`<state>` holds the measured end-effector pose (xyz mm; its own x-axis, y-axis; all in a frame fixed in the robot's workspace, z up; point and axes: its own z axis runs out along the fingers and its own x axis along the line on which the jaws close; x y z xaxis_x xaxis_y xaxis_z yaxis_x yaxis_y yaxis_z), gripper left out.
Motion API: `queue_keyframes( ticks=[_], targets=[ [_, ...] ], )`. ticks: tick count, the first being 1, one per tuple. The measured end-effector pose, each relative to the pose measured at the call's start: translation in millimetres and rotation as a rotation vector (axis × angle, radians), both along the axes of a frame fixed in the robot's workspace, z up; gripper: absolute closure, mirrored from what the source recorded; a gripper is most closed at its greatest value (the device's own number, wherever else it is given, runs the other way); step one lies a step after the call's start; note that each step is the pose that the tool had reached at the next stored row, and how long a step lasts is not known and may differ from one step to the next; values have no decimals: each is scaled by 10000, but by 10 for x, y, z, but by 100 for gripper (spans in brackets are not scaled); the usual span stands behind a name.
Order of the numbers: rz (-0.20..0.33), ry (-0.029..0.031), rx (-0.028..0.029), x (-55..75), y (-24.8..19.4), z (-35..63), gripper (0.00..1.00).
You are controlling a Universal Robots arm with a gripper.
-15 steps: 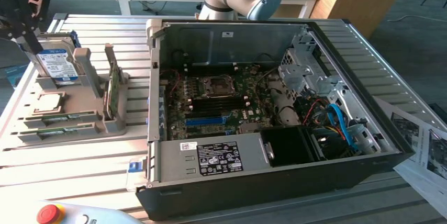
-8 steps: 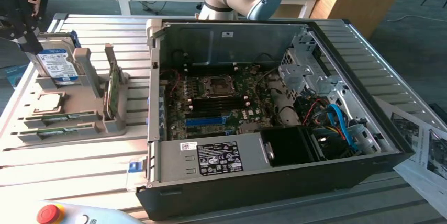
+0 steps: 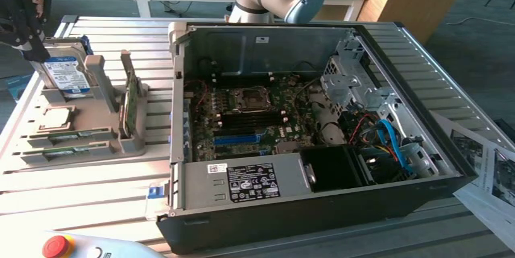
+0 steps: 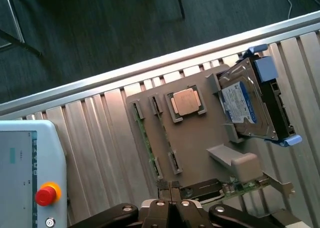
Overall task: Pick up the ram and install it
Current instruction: 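Pick up the ram and move it above insertion slot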
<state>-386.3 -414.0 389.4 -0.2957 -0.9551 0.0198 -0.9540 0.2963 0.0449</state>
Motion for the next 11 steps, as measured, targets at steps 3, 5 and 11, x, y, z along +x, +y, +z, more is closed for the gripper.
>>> queue_keyframes(
  ticks=[3,5,11],
  targets=[
    [482,-8,6,0,0,0,89],
    [796,-20,11,0,0,0,89],
    [1725,-53,23,1,0,0,89]
  ],
)
